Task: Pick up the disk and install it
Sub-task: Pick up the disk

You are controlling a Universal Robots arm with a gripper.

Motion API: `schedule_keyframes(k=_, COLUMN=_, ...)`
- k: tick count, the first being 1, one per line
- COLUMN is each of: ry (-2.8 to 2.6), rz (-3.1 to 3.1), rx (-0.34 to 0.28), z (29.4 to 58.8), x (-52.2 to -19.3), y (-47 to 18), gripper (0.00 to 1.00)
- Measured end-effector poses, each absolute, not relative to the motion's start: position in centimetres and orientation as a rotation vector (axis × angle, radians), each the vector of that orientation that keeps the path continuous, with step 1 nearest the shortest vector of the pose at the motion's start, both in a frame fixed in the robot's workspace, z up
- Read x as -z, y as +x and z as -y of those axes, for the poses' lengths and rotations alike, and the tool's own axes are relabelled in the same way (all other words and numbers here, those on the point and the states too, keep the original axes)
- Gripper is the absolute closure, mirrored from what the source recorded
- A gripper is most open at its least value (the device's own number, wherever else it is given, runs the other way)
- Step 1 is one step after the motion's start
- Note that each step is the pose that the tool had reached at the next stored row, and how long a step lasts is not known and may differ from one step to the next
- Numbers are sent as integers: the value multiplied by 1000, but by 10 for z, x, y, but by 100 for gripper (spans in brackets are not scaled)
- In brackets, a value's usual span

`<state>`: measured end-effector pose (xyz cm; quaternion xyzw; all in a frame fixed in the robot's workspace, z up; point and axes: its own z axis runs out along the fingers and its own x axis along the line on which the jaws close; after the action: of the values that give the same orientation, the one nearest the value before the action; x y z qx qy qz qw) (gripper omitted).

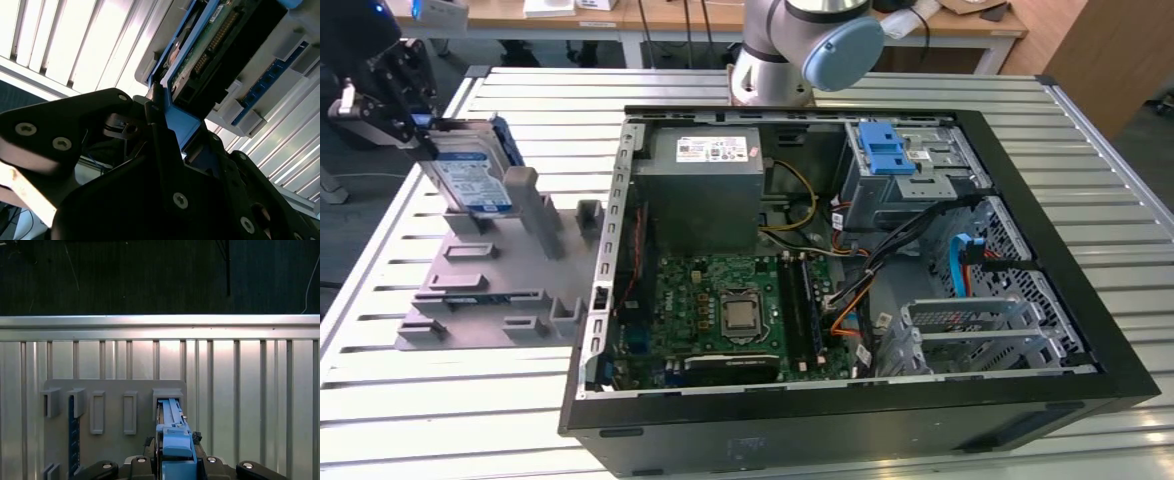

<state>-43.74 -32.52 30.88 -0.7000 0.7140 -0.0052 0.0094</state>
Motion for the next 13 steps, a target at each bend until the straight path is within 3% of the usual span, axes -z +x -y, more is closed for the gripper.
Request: schedule_keyframes(k=13, ry=-2186, rz=-2230, rx=16, z=325, x=-324, y=-437, gripper=64)
